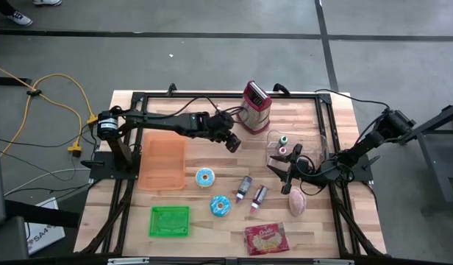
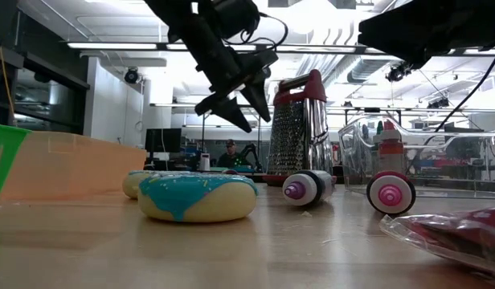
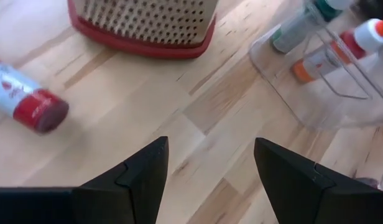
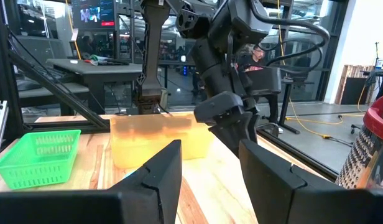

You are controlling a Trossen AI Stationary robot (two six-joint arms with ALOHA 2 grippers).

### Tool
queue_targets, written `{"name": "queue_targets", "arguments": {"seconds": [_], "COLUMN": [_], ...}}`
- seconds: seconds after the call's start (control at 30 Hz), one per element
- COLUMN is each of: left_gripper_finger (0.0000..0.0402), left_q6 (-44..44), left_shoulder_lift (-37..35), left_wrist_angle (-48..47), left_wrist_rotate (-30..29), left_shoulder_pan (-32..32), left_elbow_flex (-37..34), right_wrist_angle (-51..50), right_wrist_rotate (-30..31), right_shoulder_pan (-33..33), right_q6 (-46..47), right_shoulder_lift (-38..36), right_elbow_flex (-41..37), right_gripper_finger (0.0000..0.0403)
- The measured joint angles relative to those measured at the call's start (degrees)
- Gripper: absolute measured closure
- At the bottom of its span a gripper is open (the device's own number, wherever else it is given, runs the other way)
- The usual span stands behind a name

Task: Pick & Place Food Item
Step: Put the red food coloring into the transparent bin

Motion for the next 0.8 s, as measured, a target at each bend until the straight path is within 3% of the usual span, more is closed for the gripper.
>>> {"name": "queue_targets", "arguments": {"seconds": [0.8], "left_gripper_finger": [0.0170], "left_q6": [-20.8], "left_shoulder_lift": [1.4], "left_wrist_angle": [-3.9], "left_wrist_rotate": [0.3], "left_shoulder_pan": [11.0], "left_elbow_flex": [0.0], "right_wrist_angle": [0.0], "right_wrist_rotate": [0.0], "right_shoulder_pan": [0.0], "right_q6": [0.0], "right_shoulder_lift": [0.0], "right_elbow_flex": [0.0], "right_gripper_finger": [0.0254]}}
